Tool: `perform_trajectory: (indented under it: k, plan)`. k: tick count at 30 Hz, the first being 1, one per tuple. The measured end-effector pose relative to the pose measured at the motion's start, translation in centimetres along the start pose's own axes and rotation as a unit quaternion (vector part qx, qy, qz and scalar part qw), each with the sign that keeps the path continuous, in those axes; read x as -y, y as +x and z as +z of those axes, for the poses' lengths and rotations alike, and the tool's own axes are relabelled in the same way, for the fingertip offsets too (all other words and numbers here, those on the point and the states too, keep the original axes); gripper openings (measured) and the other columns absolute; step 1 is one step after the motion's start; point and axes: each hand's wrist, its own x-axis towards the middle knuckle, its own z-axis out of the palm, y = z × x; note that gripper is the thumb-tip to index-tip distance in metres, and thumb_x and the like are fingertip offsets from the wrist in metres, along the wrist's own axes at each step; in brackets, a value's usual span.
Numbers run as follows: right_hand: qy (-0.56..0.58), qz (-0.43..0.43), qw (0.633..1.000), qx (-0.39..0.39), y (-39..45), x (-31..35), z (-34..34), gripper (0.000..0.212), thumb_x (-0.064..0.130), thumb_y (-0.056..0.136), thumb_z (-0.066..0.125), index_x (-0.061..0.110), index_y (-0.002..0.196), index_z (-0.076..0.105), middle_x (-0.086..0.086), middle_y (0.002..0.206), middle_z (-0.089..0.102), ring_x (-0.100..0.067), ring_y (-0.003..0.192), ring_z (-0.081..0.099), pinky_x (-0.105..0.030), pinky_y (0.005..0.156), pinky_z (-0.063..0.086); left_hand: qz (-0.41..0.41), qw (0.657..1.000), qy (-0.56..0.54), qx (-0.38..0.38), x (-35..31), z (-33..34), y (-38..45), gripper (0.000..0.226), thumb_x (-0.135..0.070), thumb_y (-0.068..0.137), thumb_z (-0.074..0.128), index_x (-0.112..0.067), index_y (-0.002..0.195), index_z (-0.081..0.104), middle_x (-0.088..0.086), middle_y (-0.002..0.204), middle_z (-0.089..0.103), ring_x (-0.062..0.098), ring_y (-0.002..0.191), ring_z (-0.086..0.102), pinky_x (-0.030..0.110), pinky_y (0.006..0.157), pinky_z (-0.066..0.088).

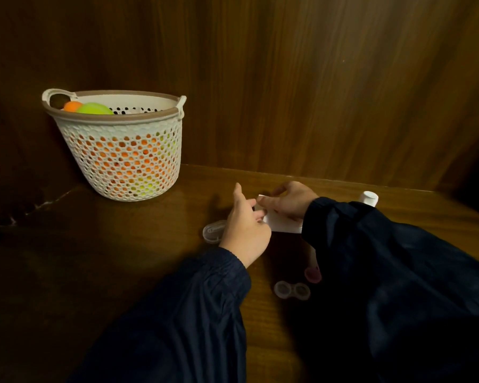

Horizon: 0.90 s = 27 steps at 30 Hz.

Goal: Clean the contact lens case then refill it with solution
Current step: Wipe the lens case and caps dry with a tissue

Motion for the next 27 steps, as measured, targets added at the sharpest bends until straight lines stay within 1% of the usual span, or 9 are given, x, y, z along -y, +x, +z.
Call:
perform_trajectory:
  k: [2, 4, 9, 11, 13, 17, 21, 25, 27]
  plan:
    - [0.007, 0.012, 1.000, -0.007, 0.1, 0.0, 0.0, 0.060, 0.051, 0.088, 0.081, 0.015, 0.132, 0.065, -0.006, 0.127, 0.068, -0.025, 0.115, 0.065, -0.042, 0.098, 0.058, -0.011, 1.000, -0.010, 0.004, 0.0, 0.0, 0.0, 0.104, 0.011, 0.099, 0.054, -0.033, 0.166, -0.013, -0.003, 0.165, 0.043, 0.009, 0.140, 0.054, 0.027, 0.107, 0.042]
    - [0.030, 0.015, 0.999, -0.006, 0.5, -0.3, -0.1, 0.042, 0.039, 0.088, 0.083, 0.012, 0.119, 0.073, -0.006, 0.115, 0.075, -0.024, 0.107, 0.071, -0.042, 0.096, 0.061, -0.017, 1.000, -0.009, 0.010, 0.0, 0.1, 0.0, 0.106, 0.011, 0.099, 0.054, -0.033, 0.166, -0.015, -0.003, 0.164, 0.044, 0.010, 0.143, 0.051, 0.035, 0.115, 0.041]
    - [0.086, 0.001, 0.996, -0.013, 0.6, -1.9, -0.5, 0.018, 0.025, 0.089, 0.085, 0.015, 0.103, 0.079, -0.005, 0.097, 0.079, -0.018, 0.086, 0.073, -0.034, 0.080, 0.061, -0.012, 1.000, 0.007, 0.023, 0.1, 0.0, 0.1, 0.101, 0.008, 0.099, 0.053, -0.032, 0.167, -0.009, -0.002, 0.164, 0.043, 0.012, 0.143, 0.050, 0.042, 0.120, 0.044]
    - [0.117, -0.012, 0.993, -0.022, 0.5, -2.6, -0.4, 0.010, 0.022, 0.090, 0.086, 0.016, 0.094, 0.079, -0.004, 0.088, 0.078, -0.016, 0.078, 0.070, -0.033, 0.080, 0.062, -0.007, 0.999, 0.018, 0.031, 0.1, 0.1, 0.1, 0.098, 0.007, 0.099, 0.053, -0.031, 0.168, -0.005, -0.001, 0.165, 0.043, 0.013, 0.143, 0.051, 0.040, 0.119, 0.045]
    - [0.139, -0.020, 0.989, -0.038, 0.4, -3.3, -0.2, 0.007, 0.019, 0.091, 0.085, 0.018, 0.088, 0.078, -0.005, 0.084, 0.078, -0.016, 0.078, 0.071, -0.035, 0.085, 0.063, -0.003, 0.999, 0.022, 0.042, 0.1, 0.1, 0.1, 0.097, 0.007, 0.099, 0.053, -0.030, 0.168, -0.004, -0.002, 0.162, 0.047, 0.008, 0.136, 0.052, 0.031, 0.111, 0.046]
    - [0.158, -0.025, 0.986, -0.049, 0.4, -3.8, 0.1, 0.010, 0.014, 0.091, 0.083, 0.012, 0.100, 0.078, -0.004, 0.085, 0.078, -0.014, 0.074, 0.071, -0.032, 0.077, 0.061, 0.000, 0.998, 0.018, 0.056, 0.3, 0.1, 0.2, 0.098, 0.009, 0.098, 0.054, -0.029, 0.168, -0.002, -0.004, 0.156, 0.052, 0.002, 0.124, 0.050, 0.024, 0.105, 0.042]
    - [0.160, -0.015, 0.986, -0.045, 0.3, -3.6, -0.2, 0.010, 0.010, 0.089, 0.083, 0.015, 0.095, 0.077, -0.007, 0.086, 0.078, -0.019, 0.078, 0.074, -0.038, 0.081, 0.065, 0.009, 0.998, 0.030, 0.051, 0.5, 0.2, 0.3, 0.099, 0.007, 0.098, 0.056, -0.033, 0.168, -0.001, -0.017, 0.143, 0.053, 0.006, 0.128, 0.051, 0.031, 0.108, 0.045]
    - [0.187, -0.003, 0.981, -0.044, -0.1, -3.3, -0.3, 0.006, 0.007, 0.093, 0.078, 0.011, 0.096, 0.075, -0.003, 0.078, 0.081, -0.013, 0.068, 0.072, -0.027, 0.066, 0.063, 0.011, 0.998, 0.030, 0.050, 0.5, 0.1, 0.2, 0.101, 0.011, 0.096, 0.056, -0.036, 0.168, 0.001, -0.014, 0.162, 0.041, 0.012, 0.144, 0.047, 0.042, 0.120, 0.045]
    - [0.214, -0.002, 0.976, -0.037, -0.3, -3.2, -0.2, 0.003, 0.006, 0.099, 0.072, 0.009, 0.100, 0.071, -0.005, 0.082, 0.081, -0.013, 0.065, 0.070, -0.024, 0.061, 0.060, 0.012, 0.998, 0.032, 0.051, 0.5, 0.1, 0.1, 0.101, 0.014, 0.096, 0.054, -0.034, 0.168, 0.002, -0.011, 0.165, 0.039, 0.014, 0.149, 0.042, 0.043, 0.123, 0.041]
